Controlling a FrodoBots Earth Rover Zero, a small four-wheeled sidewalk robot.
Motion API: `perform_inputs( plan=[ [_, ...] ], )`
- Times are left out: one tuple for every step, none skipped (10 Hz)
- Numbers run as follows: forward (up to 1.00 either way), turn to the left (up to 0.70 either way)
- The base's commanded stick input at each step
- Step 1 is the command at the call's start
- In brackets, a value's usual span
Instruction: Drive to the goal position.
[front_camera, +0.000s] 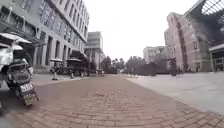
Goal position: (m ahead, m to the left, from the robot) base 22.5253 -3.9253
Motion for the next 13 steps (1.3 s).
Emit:
perform_inputs(
  plan=[
    [0.45,0.00],
    [0.45,0.00],
    [0.45,0.00],
    [0.45,0.00],
    [0.45,0.00],
    [0.45,0.00],
    [0.45,0.00],
    [0.45,0.00],
    [0.45,0.00],
    [0.45,0.00],
    [0.45,0.00],
    [0.45,0.00],
    [0.45,0.00]
  ],
)
